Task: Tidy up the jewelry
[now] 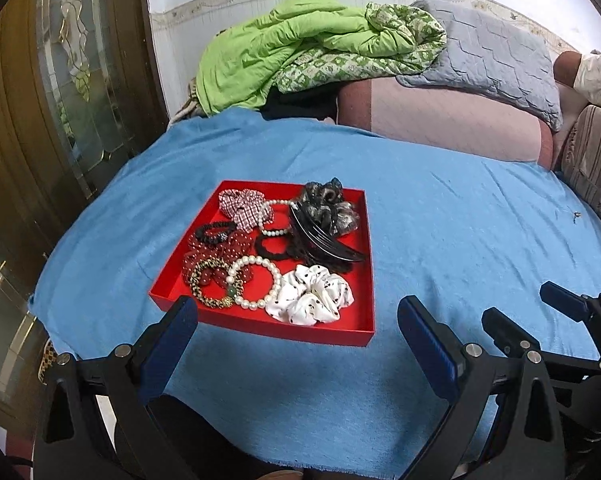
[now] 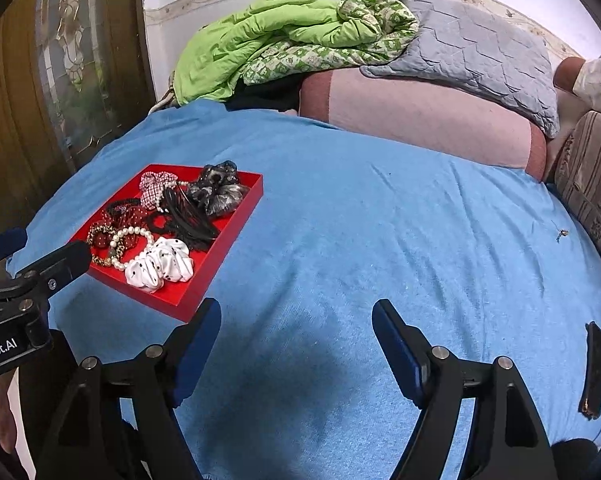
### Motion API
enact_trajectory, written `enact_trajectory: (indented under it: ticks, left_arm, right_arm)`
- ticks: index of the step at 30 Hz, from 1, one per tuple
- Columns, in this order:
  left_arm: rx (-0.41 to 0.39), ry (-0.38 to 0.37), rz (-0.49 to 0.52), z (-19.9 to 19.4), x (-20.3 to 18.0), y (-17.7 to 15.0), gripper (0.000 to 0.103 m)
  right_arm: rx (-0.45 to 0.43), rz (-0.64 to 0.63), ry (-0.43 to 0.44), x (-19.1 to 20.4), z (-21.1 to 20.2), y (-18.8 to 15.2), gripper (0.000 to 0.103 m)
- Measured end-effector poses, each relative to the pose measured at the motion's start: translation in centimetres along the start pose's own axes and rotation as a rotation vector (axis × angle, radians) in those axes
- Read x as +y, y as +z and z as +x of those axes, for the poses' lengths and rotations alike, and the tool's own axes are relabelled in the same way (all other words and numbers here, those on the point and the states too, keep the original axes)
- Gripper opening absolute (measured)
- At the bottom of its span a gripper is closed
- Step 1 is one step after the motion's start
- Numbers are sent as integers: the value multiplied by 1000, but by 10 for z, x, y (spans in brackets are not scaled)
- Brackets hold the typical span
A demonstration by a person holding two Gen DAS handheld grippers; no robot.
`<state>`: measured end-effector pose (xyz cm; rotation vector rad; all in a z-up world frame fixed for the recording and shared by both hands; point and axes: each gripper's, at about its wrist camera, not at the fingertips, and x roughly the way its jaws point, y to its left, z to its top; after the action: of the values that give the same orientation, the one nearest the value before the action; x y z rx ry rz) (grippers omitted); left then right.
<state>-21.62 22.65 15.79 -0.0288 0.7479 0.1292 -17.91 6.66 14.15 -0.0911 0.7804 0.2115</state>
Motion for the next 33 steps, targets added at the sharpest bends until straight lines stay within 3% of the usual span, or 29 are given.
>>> enact_trajectory:
  ticks: [33]
  left_arm:
    - [79,-48,-79,24,11,-5,99]
  right_arm:
    - [43,-14,-44,-1,16,-4,83]
